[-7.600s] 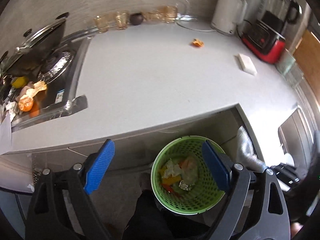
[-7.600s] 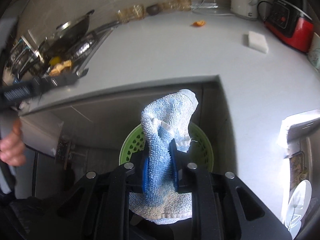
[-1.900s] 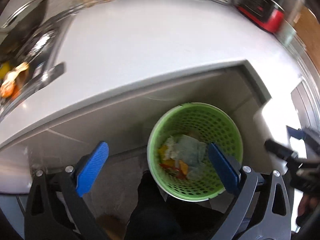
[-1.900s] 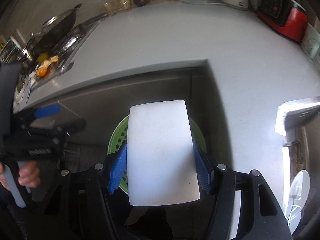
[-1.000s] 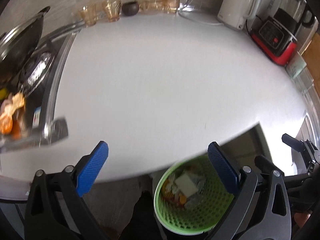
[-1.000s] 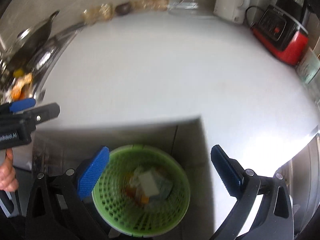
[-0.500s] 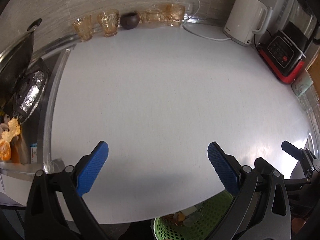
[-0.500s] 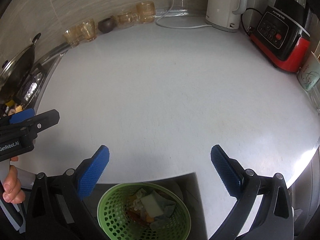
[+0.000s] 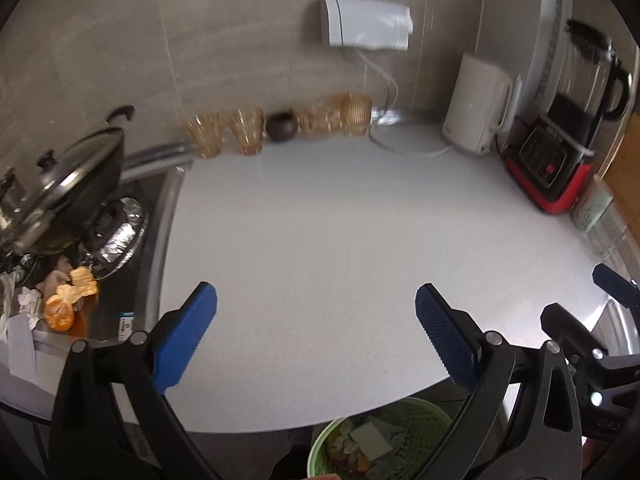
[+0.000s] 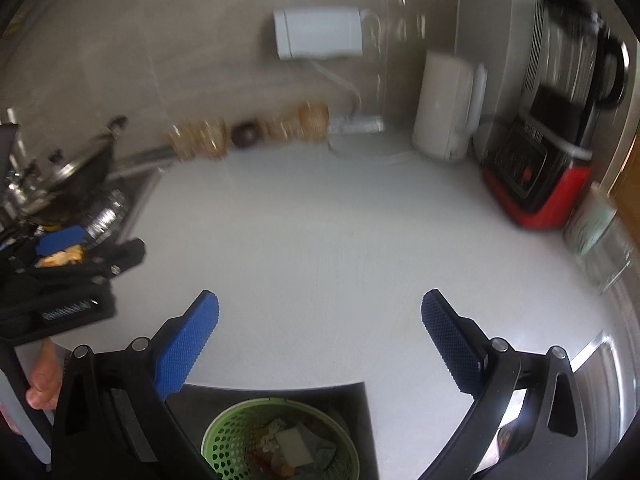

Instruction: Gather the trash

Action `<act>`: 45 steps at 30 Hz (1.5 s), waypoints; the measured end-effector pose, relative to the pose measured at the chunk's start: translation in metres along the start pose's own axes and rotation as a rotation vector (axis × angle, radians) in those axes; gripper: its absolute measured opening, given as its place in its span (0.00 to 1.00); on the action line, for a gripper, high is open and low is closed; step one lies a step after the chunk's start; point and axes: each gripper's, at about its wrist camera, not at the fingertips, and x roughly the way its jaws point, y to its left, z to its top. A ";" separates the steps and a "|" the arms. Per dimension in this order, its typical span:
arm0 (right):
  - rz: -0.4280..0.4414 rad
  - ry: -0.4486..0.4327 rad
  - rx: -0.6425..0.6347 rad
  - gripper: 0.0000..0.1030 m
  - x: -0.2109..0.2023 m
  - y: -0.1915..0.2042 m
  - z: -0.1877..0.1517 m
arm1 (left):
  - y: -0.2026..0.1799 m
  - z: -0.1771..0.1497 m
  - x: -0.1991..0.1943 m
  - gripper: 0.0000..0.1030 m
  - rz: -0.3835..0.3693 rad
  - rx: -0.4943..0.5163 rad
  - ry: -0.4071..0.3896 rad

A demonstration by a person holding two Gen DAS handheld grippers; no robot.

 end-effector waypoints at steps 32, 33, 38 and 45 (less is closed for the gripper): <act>0.007 -0.242 0.007 0.98 -0.114 -0.018 0.003 | -0.026 0.008 -0.105 0.92 0.039 -0.033 -0.171; 0.007 -0.241 0.008 0.98 -0.114 -0.018 0.003 | -0.027 0.008 -0.105 0.92 0.038 -0.031 -0.170; 0.003 -0.233 0.009 0.98 -0.111 -0.016 0.004 | -0.026 0.009 -0.102 0.92 0.034 -0.032 -0.164; -0.004 -0.224 0.006 0.98 -0.106 -0.014 0.005 | -0.024 0.010 -0.099 0.93 0.035 -0.026 -0.162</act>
